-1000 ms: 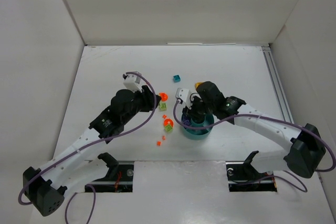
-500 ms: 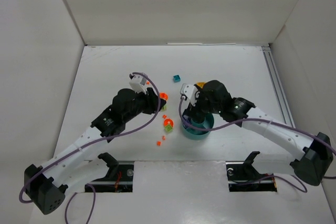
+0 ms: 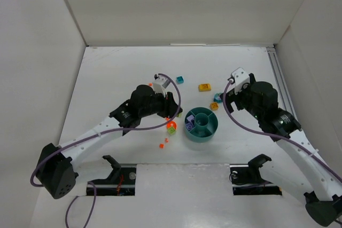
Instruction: Sort the legos into containers by color
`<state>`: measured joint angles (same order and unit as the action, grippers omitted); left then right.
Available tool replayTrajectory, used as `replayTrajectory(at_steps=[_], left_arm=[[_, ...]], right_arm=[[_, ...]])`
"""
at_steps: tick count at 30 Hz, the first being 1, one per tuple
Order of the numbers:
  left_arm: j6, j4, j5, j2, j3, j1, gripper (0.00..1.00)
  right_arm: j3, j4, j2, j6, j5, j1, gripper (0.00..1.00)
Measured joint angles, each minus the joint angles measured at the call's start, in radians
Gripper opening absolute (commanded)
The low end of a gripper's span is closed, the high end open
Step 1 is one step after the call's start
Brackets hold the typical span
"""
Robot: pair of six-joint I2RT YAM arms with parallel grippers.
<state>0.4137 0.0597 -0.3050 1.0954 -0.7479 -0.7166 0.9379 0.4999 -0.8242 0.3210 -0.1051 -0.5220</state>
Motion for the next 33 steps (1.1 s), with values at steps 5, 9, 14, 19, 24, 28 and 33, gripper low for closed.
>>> replayTrajectory(at_steps=[5,9,14,19,24,28,33], left_arm=[[-0.031,0.032,-0.023,0.064,-0.067,-0.011,0.00],[-0.063,0.063,-0.062,0.167,-0.167,-0.013,0.00],[-0.106,0.079,-0.121,0.328,-0.288,-0.024,0.00],[-0.135,0.056,-0.119,0.468,-0.388,-0.073,0.00],[-0.155,0.019,-0.054,0.559,-0.466,-0.139,0.00],[-0.166,0.001,0.011,0.592,-0.472,-0.159,0.00],[-0.156,-0.006,0.060,0.638,-0.476,-0.154,0.00]], right_arm=[[-0.034,0.035,0.020,-0.001,0.005,0.090,0.99],[-0.039,0.047,0.016,0.005,0.035,0.119,0.99],[-0.039,0.047,0.010,0.016,0.064,0.124,0.99],[-0.039,0.048,0.018,0.017,0.075,0.127,0.99],[-0.039,0.057,0.055,0.017,0.070,0.129,0.99],[-0.039,0.071,0.088,0.017,0.064,0.129,0.99],[-0.040,0.077,0.100,0.017,0.064,0.137,0.99]])
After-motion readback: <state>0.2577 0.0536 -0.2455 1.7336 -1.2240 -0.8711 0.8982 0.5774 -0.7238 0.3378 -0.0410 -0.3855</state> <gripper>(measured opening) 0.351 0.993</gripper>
